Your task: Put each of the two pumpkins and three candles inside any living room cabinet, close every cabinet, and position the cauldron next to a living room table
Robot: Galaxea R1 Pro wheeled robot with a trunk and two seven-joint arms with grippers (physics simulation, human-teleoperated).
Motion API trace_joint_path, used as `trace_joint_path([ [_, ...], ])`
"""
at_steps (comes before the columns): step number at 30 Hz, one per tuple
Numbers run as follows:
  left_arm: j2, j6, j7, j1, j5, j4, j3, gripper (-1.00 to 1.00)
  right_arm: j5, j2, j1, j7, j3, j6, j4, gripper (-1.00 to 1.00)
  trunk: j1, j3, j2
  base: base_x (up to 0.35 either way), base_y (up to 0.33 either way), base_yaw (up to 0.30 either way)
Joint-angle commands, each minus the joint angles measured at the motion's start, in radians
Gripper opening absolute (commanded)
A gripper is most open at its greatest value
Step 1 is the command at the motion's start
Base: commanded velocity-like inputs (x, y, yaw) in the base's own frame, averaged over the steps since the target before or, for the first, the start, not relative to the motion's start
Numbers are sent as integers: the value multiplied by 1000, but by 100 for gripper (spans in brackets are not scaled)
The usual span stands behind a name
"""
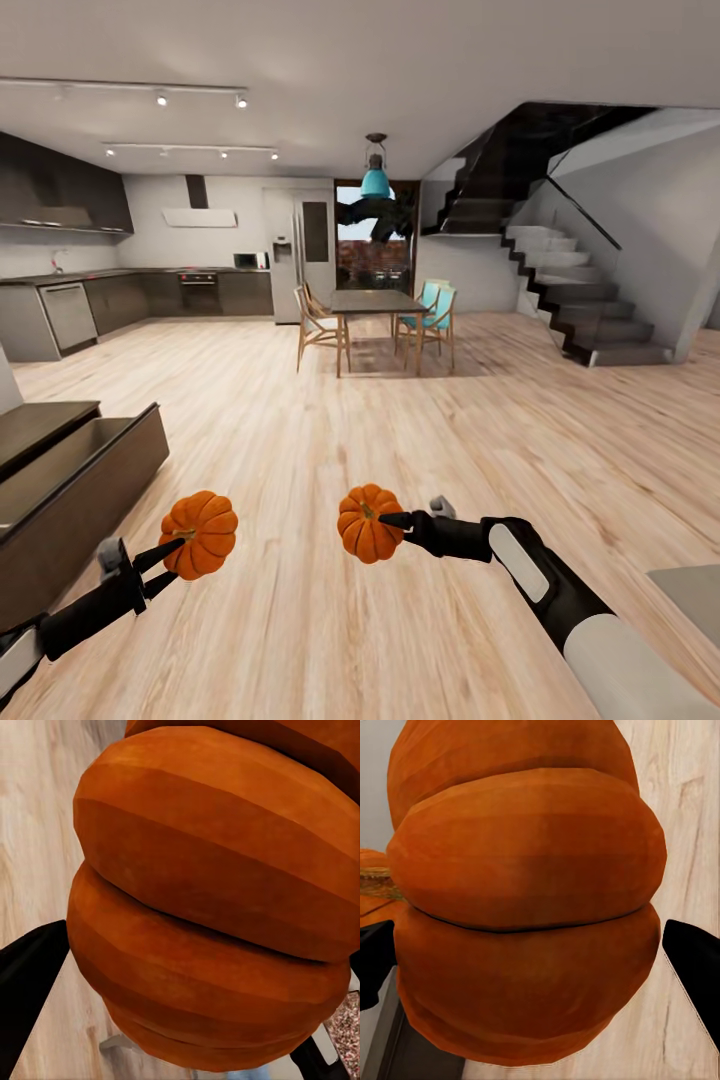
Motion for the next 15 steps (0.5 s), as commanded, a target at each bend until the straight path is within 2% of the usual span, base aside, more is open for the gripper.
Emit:
trace_joint_path([
  [1, 1, 10, -1, -1, 12, 0, -3, -100, -12, -1, -1, 2, 1, 4, -1, -100, 0, -1, -1, 337, 0, 7],
  [5, 1, 10, -1, -1, 12, 0, -3, -100, -12, -1, -1, 2, 1, 4, -2, -100, 0, -3, -1, 337, 0, 74],
  [15, 1, 11, -1, -1, 12, 0, -3, -100, -12, -1, -1, 0, 1, 4, 0, -100, 0, -14, -1, 337, 0, 191],
])
